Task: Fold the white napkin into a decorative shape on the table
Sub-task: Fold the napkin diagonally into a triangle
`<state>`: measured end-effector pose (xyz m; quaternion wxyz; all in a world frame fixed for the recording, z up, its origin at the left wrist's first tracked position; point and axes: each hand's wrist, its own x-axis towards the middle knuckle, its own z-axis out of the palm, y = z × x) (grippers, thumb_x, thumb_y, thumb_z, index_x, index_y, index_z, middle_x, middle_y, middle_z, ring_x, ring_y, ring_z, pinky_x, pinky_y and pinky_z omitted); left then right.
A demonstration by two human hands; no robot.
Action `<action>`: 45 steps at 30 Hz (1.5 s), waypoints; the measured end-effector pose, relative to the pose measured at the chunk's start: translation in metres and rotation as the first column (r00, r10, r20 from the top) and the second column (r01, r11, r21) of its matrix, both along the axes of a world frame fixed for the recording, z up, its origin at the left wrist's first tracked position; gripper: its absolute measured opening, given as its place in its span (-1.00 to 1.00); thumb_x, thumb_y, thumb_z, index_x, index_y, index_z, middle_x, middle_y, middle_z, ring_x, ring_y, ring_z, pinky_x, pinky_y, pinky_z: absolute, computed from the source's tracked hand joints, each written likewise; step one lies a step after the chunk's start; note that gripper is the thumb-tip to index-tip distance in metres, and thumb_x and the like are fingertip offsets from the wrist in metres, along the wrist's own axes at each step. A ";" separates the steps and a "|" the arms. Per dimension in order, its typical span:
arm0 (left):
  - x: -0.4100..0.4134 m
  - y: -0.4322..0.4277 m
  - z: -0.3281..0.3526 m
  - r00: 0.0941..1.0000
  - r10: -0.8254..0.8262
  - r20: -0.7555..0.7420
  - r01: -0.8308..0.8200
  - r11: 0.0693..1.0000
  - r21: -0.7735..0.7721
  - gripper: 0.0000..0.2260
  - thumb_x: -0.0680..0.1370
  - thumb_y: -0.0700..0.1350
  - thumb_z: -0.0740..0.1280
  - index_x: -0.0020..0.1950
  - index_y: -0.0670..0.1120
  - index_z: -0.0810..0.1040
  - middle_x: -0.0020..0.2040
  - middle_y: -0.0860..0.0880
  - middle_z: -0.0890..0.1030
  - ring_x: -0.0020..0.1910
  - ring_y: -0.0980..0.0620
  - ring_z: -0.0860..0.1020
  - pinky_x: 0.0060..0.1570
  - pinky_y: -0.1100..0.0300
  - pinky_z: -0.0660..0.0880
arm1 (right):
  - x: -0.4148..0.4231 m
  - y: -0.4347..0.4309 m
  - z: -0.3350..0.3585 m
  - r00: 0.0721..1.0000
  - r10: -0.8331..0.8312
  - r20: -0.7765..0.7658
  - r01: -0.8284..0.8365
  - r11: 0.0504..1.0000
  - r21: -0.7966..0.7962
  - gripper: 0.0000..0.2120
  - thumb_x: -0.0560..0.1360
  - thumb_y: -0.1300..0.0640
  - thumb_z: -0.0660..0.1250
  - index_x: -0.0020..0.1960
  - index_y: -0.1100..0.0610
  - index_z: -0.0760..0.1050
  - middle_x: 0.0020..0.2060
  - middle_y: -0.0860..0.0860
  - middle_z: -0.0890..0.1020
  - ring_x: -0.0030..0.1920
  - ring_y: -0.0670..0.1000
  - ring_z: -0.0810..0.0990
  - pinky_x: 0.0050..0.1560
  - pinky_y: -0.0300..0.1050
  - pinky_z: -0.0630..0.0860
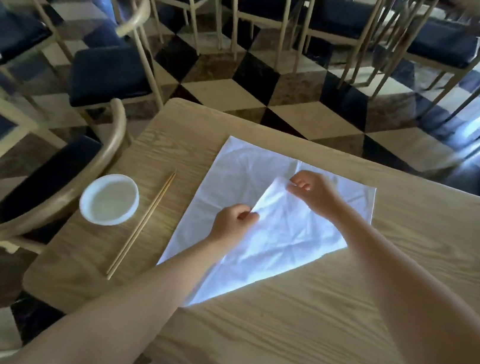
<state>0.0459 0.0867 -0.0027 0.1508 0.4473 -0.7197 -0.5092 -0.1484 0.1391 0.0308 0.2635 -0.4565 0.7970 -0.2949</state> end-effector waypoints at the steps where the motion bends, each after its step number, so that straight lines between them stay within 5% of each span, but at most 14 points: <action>1: 0.000 -0.012 -0.001 1.000 0.031 -0.005 -0.031 0.999 0.011 -0.71 0.38 0.00 0.28 -0.48 -0.06 0.30 -0.52 0.05 0.29 -0.48 0.12 0.27 -0.45 0.21 0.22 | 0.001 -0.015 0.000 0.999 -0.026 0.019 0.027 1.000 -0.015 -0.85 0.48 0.13 0.34 -0.06 0.22 0.57 -0.11 0.17 0.66 -0.11 0.08 0.59 -0.14 -0.07 0.49; 4: -0.002 -0.048 -0.006 0.994 0.111 -0.023 -0.110 0.993 0.044 -0.79 0.45 -0.12 0.34 -0.39 -0.08 0.46 -0.50 0.07 0.38 -0.45 0.12 0.35 -0.44 0.31 0.26 | 0.006 -0.060 -0.005 0.996 -0.081 0.033 0.083 0.996 -0.042 -0.86 0.47 0.16 0.35 -0.09 0.24 0.59 -0.17 0.19 0.65 -0.16 0.09 0.57 -0.22 -0.14 0.42; 7: -0.006 -0.079 -0.010 0.983 0.177 -0.047 -0.173 0.983 0.065 -0.83 0.41 -0.13 0.33 -0.30 -0.22 0.53 -0.46 -0.02 0.42 -0.43 0.10 0.35 -0.38 0.19 0.27 | 0.011 -0.101 -0.012 0.994 -0.104 -0.018 0.104 0.994 -0.017 -0.85 0.47 0.15 0.33 -0.12 0.23 0.59 -0.21 0.15 0.64 -0.10 0.16 0.58 -0.14 -0.04 0.49; 9: -0.009 -0.097 -0.015 0.980 0.197 -0.038 -0.194 0.979 0.067 -0.84 0.43 -0.18 0.33 -0.23 -0.29 0.56 -0.48 0.00 0.40 -0.48 0.17 0.33 -0.47 0.32 0.24 | 0.013 -0.124 -0.018 0.993 -0.103 -0.052 0.103 0.995 -0.010 -0.85 0.47 0.13 0.31 -0.12 0.21 0.58 -0.19 0.16 0.65 -0.10 0.16 0.58 -0.15 -0.03 0.48; 15: -0.016 -0.139 -0.030 0.975 0.224 -0.001 -0.224 0.973 0.050 -0.90 0.45 -0.27 0.30 -0.17 -0.14 0.59 -0.47 0.06 0.44 -0.52 0.23 0.37 -0.52 0.41 0.24 | 0.013 -0.175 -0.041 0.985 -0.158 -0.063 0.159 0.987 0.008 -0.88 0.47 0.12 0.28 -0.10 0.14 0.57 -0.22 0.04 0.60 -0.15 0.07 0.54 -0.24 -0.17 0.31; 19: -0.019 -0.154 -0.041 0.954 0.297 0.030 -0.298 0.955 0.010 -0.84 0.45 -0.29 0.31 -0.01 -0.17 0.59 -0.22 -0.05 0.60 -0.24 0.05 0.50 -0.31 0.30 0.32 | 0.011 -0.195 -0.059 0.985 -0.167 -0.049 0.169 0.985 0.035 -0.87 0.48 0.11 0.27 -0.13 0.14 0.55 -0.25 -0.02 0.57 -0.17 0.04 0.53 -0.25 -0.15 0.36; 25: -0.021 -0.164 -0.053 0.948 0.312 0.063 -0.307 0.949 -0.078 -0.83 0.44 -0.31 0.31 0.01 -0.20 0.59 -0.08 -0.18 0.67 -0.08 -0.11 0.59 -0.08 0.20 0.43 | 0.010 -0.211 -0.079 0.984 -0.155 -0.084 0.157 0.988 0.013 -0.86 0.48 0.15 0.28 -0.12 0.20 0.57 -0.15 0.07 0.63 -0.13 0.05 0.54 -0.19 -0.11 0.41; 34: -0.021 -0.163 -0.056 0.953 0.298 0.061 -0.284 0.943 -0.173 -0.81 0.47 -0.33 0.30 0.06 -0.19 0.55 -0.10 -0.16 0.65 -0.12 -0.10 0.57 -0.12 0.16 0.42 | 0.017 -0.217 -0.094 0.957 -0.229 -0.177 0.232 0.973 -0.005 -0.87 0.49 0.17 0.27 -0.08 0.20 0.56 -0.04 0.10 0.60 0.06 0.11 0.47 0.11 -0.01 0.37; 45: -0.025 -0.165 -0.065 0.956 0.270 0.110 -0.228 0.928 -0.295 -0.81 0.47 -0.33 0.30 0.06 -0.19 0.55 -0.07 -0.16 0.62 -0.08 -0.11 0.54 -0.09 0.17 0.38 | 0.021 -0.221 -0.101 0.923 -0.299 -0.244 0.296 0.954 -0.049 -0.87 0.49 0.21 0.19 -0.07 0.22 0.49 -0.04 0.11 0.56 0.04 0.12 0.43 0.10 -0.02 0.31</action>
